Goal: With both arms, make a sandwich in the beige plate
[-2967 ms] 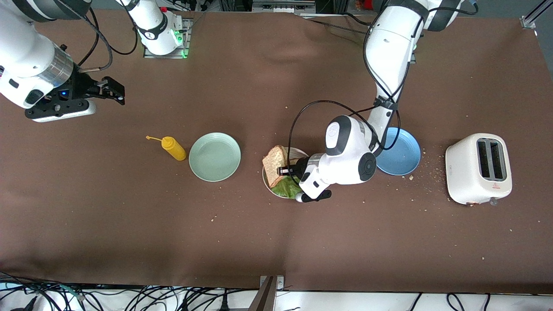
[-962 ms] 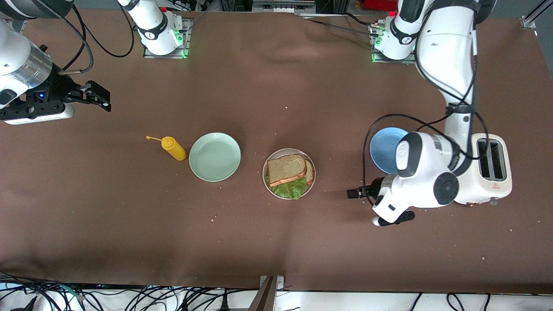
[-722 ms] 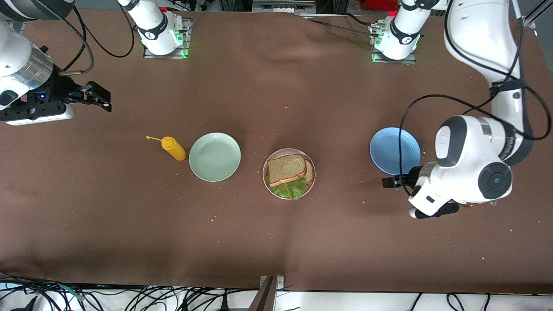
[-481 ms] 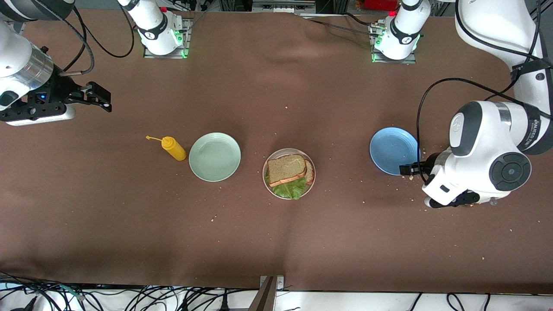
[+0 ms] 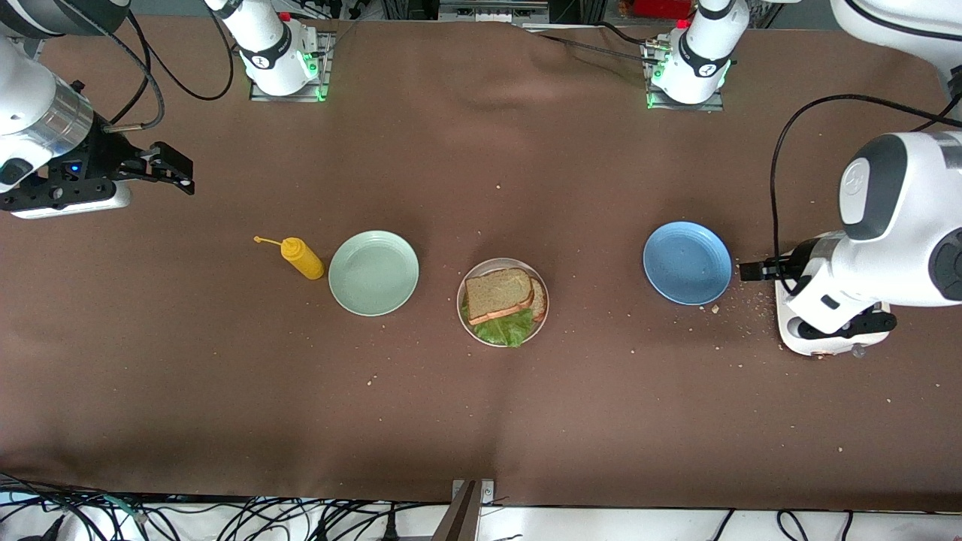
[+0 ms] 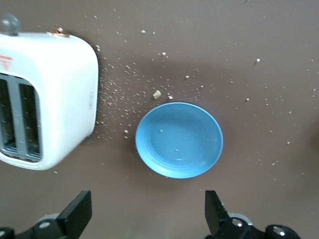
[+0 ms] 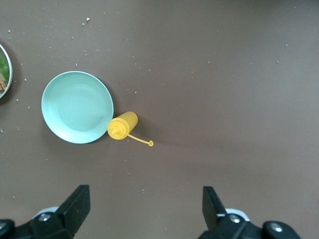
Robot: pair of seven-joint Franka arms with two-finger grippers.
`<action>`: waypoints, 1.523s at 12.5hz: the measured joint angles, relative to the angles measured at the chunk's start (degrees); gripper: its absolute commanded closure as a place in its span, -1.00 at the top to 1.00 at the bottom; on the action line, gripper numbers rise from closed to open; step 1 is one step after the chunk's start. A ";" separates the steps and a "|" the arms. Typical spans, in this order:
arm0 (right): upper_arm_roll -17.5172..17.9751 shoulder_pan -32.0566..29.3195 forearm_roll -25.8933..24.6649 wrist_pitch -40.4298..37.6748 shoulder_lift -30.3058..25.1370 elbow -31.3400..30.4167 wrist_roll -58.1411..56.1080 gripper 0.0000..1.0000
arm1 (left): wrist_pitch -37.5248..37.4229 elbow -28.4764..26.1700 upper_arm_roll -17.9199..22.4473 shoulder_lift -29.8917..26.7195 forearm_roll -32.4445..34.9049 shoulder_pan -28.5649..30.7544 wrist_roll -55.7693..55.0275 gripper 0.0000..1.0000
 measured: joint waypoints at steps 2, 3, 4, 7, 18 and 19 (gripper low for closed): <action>0.00 0.00 0.00 0.00 0.01 0.01 0.00 1.00 | 6.35 -10.01 0.03 -7.88 2.28 0.43 1.46 1.00; 0.01 0.00 0.00 0.01 0.01 0.02 -0.01 1.00 | 8.15 -14.09 -0.09 -11.84 2.79 0.90 1.34 1.00; 0.06 0.01 0.00 0.01 0.01 0.03 -0.03 1.00 | 8.92 -17.14 -0.68 -15.47 2.93 1.96 0.98 1.00; 0.19 0.03 -0.03 0.02 0.00 0.46 -0.04 1.00 | 9.75 -22.47 -4.33 -22.31 3.07 5.79 0.04 1.00; 0.12 0.00 -0.04 -0.01 0.01 0.98 -0.03 1.00 | 3.71 -22.82 -10.04 -28.22 3.07 8.13 -0.02 1.00; 0.12 0.00 -0.04 -0.01 0.01 0.98 -0.03 1.00 | 2.69 -22.81 -10.12 -28.13 3.07 8.24 0.07 1.00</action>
